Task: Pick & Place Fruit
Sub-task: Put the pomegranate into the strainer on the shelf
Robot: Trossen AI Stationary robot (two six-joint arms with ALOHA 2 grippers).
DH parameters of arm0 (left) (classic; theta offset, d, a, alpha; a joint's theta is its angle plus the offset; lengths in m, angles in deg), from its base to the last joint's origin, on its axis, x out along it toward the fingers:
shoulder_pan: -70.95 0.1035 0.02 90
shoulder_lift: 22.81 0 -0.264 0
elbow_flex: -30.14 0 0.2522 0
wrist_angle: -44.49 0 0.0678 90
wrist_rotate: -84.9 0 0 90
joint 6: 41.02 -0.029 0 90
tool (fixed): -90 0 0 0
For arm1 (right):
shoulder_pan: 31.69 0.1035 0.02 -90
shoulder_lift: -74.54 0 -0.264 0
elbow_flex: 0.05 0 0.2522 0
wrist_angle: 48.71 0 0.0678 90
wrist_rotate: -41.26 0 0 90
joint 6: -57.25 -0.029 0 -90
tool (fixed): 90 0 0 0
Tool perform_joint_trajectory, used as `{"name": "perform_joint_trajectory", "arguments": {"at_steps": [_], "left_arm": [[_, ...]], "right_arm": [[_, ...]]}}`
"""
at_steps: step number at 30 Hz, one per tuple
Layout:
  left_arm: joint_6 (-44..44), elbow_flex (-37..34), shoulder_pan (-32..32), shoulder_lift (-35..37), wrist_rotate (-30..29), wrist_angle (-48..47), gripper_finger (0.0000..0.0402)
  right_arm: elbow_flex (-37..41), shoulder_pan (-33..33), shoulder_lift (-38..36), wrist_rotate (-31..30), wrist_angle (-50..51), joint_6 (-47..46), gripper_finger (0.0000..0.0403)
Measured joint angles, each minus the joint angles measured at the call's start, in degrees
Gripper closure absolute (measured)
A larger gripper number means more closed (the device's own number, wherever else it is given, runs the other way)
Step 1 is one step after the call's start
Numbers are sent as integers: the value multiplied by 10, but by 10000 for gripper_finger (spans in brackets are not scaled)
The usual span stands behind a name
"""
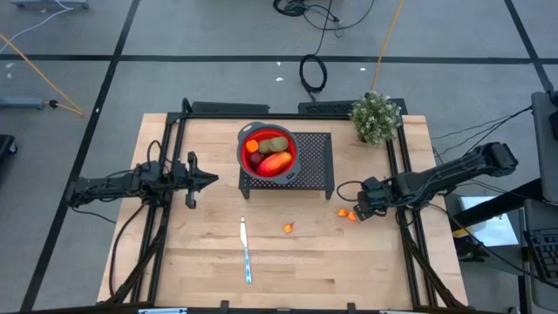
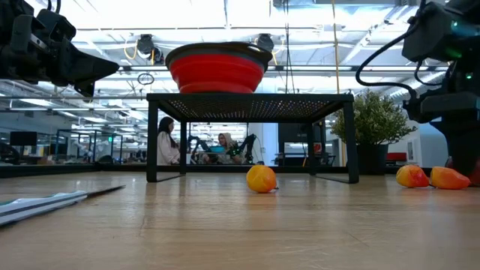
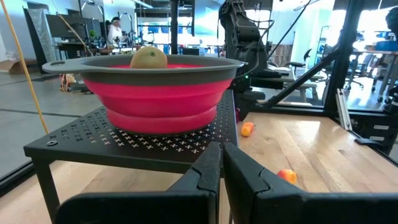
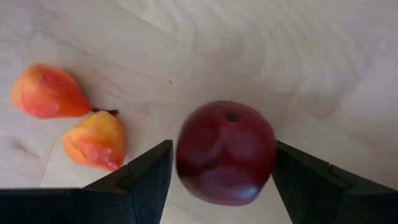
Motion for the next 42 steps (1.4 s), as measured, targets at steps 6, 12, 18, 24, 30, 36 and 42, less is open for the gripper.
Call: {"name": "perform_joint_trajectory", "arguments": {"at_steps": [6, 12, 18, 24, 30, 36, 42], "left_arm": [[5, 0, 0, 0, 0, 0, 380], [7, 0, 0, 0, 0, 0, 380], [7, 0, 0, 0, 0, 0, 380], [14, 0, 0, 0, 0, 0, 380], [15, 0, 0, 0, 0, 0, 380], [15, 0, 0, 0, 0, 0, 380], [15, 0, 0, 0, 0, 0, 380]], "right_arm": [[9, 0, 0, 0, -1, 0, 151], [15, 0, 0, 0, -16, 0, 151], [15, 0, 0, -16, -25, -5, 151], [15, 0, 0, -14, -25, -6, 151], [15, 0, 0, -13, -25, -15, 171], [15, 0, 0, -12, -28, -21, 217], [15, 0, 0, -10, -33, -39, 207]]}}
